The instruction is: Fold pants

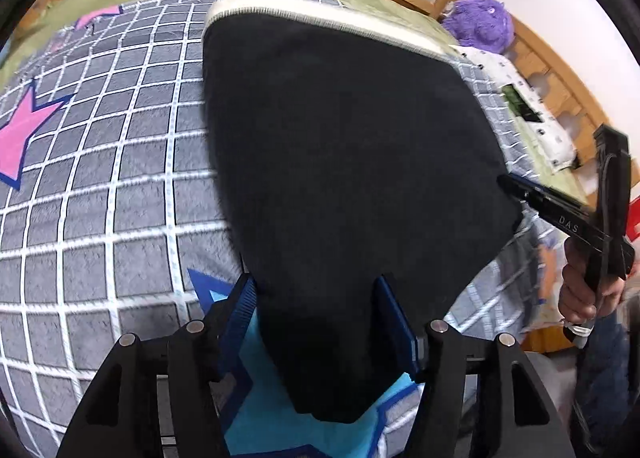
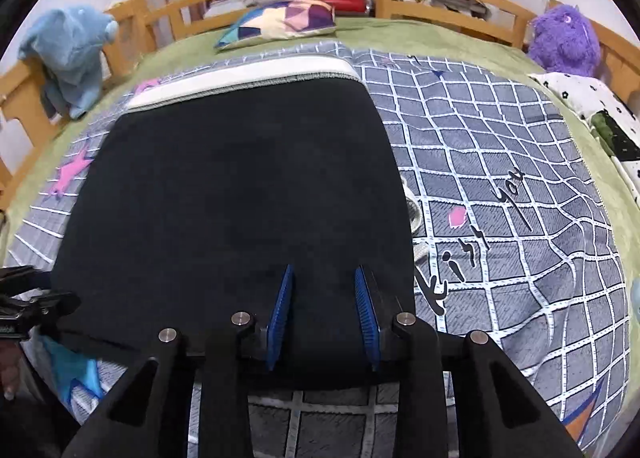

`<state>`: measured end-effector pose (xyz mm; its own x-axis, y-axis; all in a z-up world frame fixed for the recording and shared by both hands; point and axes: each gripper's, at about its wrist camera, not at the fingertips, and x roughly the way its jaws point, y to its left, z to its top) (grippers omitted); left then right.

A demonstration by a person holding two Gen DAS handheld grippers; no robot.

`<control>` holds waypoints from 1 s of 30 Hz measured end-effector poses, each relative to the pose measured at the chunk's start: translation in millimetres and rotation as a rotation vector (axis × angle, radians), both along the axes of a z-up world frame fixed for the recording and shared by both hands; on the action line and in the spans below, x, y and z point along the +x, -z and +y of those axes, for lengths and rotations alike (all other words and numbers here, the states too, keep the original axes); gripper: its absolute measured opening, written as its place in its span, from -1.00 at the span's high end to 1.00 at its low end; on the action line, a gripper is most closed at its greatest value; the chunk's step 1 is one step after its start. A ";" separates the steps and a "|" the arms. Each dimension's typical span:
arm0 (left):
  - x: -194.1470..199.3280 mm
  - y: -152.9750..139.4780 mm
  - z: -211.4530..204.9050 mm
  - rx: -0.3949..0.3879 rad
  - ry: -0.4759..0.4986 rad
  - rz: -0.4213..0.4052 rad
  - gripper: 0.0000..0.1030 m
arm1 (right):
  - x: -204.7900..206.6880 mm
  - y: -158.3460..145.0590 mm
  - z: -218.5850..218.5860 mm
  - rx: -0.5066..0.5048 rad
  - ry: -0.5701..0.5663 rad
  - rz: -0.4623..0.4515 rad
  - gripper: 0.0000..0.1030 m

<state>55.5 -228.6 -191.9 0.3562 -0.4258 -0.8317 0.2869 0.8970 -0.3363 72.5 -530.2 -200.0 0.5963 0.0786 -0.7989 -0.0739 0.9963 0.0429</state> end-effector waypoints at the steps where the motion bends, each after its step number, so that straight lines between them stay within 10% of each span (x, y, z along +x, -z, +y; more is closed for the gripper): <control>1: 4.4 -8.9 7.6 -0.018 -0.010 -0.017 -0.16 | 2.5 -9.5 -5.0 0.028 -0.005 0.028 0.40; 3: 13.5 -24.9 18.8 -0.023 -0.051 -0.085 -0.15 | 5.8 -32.0 -13.5 0.070 0.004 -0.022 0.40; 6: 40.8 -28.0 26.8 -0.074 -0.086 -0.075 -0.15 | 28.7 -52.1 -26.3 0.097 0.038 -0.110 -0.38; 10: 77.6 -3.9 32.9 -0.170 -0.140 0.017 -0.16 | 88.5 -21.9 -43.2 0.183 0.042 0.024 -0.40; 14: 98.2 38.4 36.8 -0.314 -0.128 0.118 -0.17 | 114.9 23.3 -55.4 0.382 -0.015 0.145 -0.33; 19: 99.1 41.5 30.4 -0.339 -0.108 0.100 0.13 | 112.7 34.9 -51.5 0.398 -0.089 0.178 -0.11; 23: 102.0 16.6 27.7 -0.353 -0.055 0.094 0.54 | 111.7 26.5 -54.7 0.421 -0.039 0.172 0.11; 25: 105.7 -6.5 39.2 -0.393 -0.031 0.060 0.56 | 100.3 8.0 -56.0 0.484 -0.002 0.139 0.53; 30: 103.6 -58.9 96.6 -0.381 -0.013 -0.023 0.57 | 76.9 -42.8 10.4 0.472 -0.015 0.090 0.58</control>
